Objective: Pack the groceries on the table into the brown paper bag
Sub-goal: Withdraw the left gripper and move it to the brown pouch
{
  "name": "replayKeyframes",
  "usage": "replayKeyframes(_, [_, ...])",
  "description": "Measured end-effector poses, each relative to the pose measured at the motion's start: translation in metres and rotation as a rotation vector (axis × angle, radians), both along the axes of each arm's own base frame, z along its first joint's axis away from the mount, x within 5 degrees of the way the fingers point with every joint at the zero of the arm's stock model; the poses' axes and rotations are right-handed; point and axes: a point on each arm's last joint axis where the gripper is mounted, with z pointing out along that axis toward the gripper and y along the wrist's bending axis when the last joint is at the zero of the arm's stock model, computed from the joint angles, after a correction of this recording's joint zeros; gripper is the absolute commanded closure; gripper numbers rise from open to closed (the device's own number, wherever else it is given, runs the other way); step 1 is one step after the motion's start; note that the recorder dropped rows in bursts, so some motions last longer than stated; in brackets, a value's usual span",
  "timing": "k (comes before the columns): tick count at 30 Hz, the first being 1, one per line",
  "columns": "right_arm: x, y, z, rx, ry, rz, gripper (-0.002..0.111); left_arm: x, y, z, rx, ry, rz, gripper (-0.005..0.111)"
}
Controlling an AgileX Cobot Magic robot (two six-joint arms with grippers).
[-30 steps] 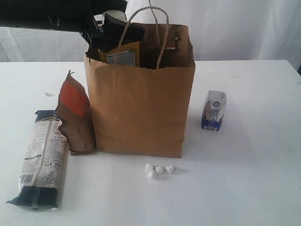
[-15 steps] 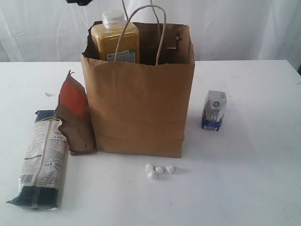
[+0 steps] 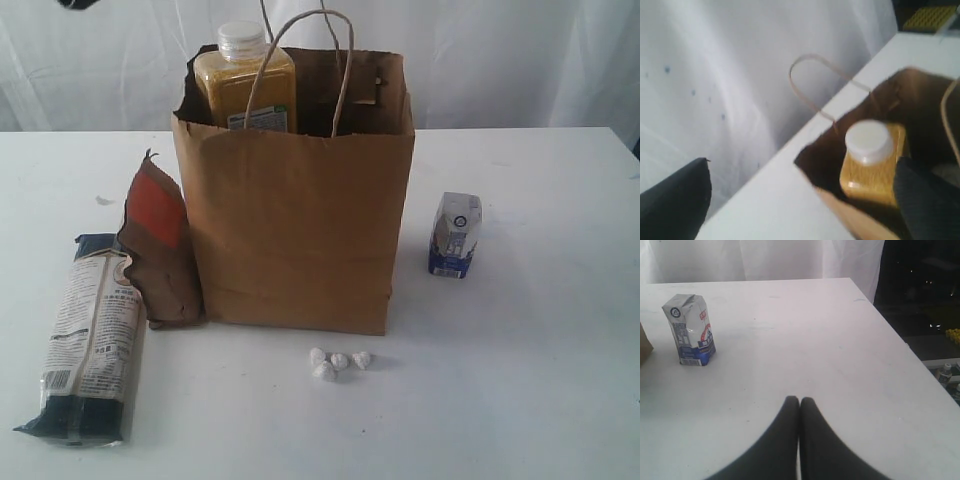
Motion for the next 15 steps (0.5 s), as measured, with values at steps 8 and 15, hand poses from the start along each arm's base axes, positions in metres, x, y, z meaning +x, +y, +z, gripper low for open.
replayKeyframes(8, [0.0, 0.0, 0.0, 0.0, 0.0, 0.0, 0.108, 0.002, 0.021, -0.047, 0.085, 0.305, 0.269, 0.01])
replayKeyframes(15, [0.0, 0.0, 0.0, 0.0, 0.0, 0.0, 0.108, 0.003, 0.023, -0.107, 0.108, 0.486, 0.333, 0.01])
